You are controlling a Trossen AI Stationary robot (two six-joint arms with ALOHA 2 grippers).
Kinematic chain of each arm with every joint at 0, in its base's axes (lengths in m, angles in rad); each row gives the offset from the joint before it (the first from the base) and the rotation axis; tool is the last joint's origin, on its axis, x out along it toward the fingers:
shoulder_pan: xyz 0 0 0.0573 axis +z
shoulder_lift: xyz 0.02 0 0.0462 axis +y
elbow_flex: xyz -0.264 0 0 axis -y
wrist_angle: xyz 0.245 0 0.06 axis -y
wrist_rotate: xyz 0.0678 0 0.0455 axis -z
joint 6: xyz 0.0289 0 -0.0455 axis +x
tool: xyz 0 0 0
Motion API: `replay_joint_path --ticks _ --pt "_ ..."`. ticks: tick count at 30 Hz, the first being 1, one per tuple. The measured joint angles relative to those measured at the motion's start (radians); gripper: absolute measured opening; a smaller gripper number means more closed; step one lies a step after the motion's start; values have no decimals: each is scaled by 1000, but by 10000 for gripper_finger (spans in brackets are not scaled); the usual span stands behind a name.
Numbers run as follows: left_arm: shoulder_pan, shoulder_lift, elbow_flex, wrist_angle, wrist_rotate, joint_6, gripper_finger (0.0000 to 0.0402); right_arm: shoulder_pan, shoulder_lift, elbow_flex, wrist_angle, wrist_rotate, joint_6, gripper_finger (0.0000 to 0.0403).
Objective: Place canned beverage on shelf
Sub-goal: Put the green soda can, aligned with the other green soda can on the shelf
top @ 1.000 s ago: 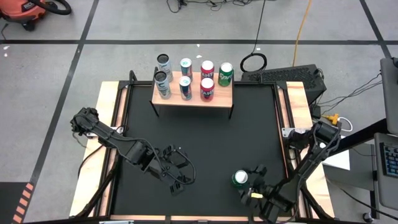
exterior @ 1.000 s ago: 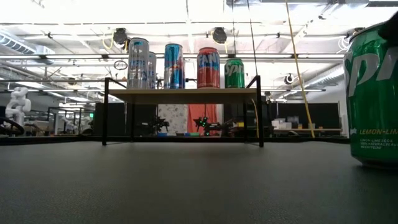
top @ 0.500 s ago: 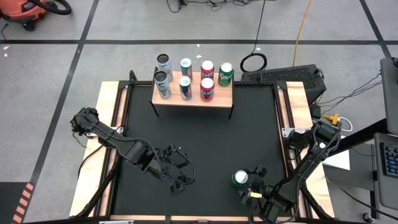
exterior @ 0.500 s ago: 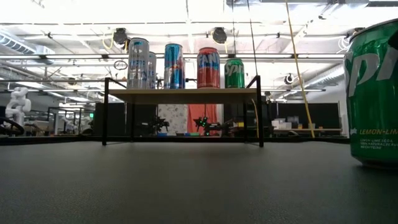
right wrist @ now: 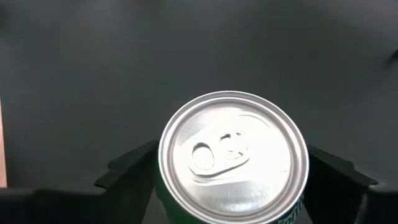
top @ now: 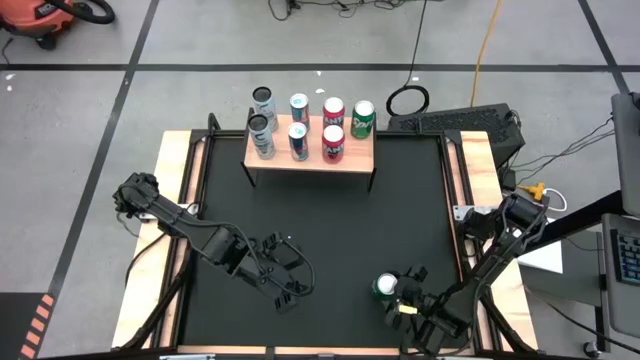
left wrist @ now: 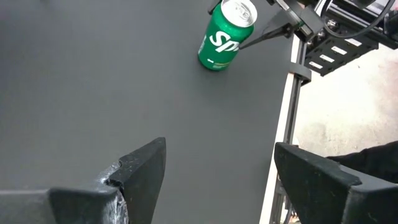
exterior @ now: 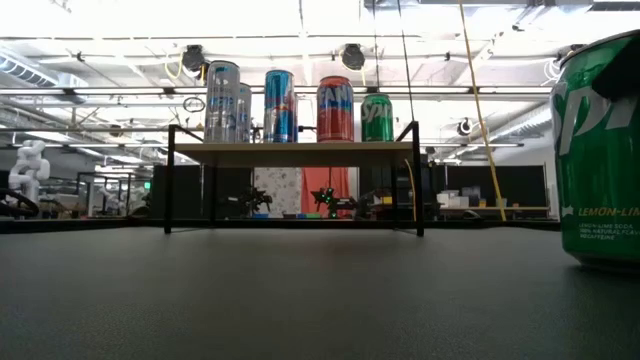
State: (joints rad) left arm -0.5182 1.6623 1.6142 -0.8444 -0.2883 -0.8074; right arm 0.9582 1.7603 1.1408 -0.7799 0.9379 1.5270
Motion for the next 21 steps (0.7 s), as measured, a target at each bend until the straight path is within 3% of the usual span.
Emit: replay_joint_path --ticks 9,21 --pt "0 0 0 -3 -5 1 299 -2 -2 1 -21 -20 -2 297" --pt "0 0 0 -4 -17 2 299 -2 -2 1 -24 -24 -2 293"
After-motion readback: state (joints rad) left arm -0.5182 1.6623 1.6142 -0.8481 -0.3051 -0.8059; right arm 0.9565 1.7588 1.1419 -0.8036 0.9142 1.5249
